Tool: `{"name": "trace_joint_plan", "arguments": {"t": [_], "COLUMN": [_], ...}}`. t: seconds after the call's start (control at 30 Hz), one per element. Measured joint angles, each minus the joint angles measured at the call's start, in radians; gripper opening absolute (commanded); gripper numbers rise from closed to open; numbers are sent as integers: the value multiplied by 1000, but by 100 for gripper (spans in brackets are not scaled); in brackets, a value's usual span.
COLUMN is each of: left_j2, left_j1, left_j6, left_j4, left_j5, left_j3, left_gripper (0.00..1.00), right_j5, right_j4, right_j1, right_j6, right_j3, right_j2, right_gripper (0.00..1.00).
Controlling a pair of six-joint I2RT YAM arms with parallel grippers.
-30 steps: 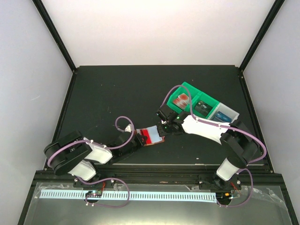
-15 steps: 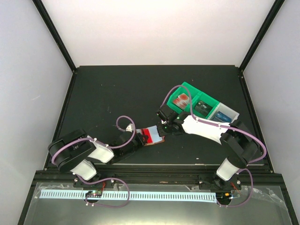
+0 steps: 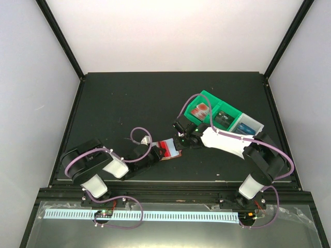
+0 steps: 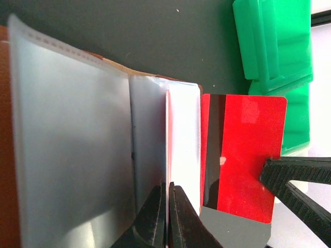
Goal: Put the credit cards into the card holder
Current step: Insert the credit card into the card holder.
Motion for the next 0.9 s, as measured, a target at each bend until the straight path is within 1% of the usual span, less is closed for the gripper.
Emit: {"name": "trace_joint_plan", "arguments": {"t": [0.13,0.33,0.47,0.63,0.67,0.77,0.9], "left_j2": [18,10,-31,-88,-101,-141,-197], "left_j1": [0,0,0,0,0,0,0], "left_j6": [-3,6,28,73,89,116,151], "left_j4": [13,-36,-119,-256,-289,-392,-523], "left_j5": [7,21,27,45,50,58,58], "left_j3": [8,23,43,88,100,137,158], "left_gripper": [4,15,29,57,62,72,79], "right_j5": [0,0,-1,0,-1,-1,-2], "right_j4": [1,3,6,6,5,6,6], "right_j1": [0,0,0,0,0,0,0], "right_j6": [0,0,3,3,3,3,3], "right_j3": [-1,-2,-4,-4,-5,-5,-5], "right_j2": [-1,-2,-2,-3,-3,-4,-4], "right_gripper": [1,1,1,1,1,1,1]}}
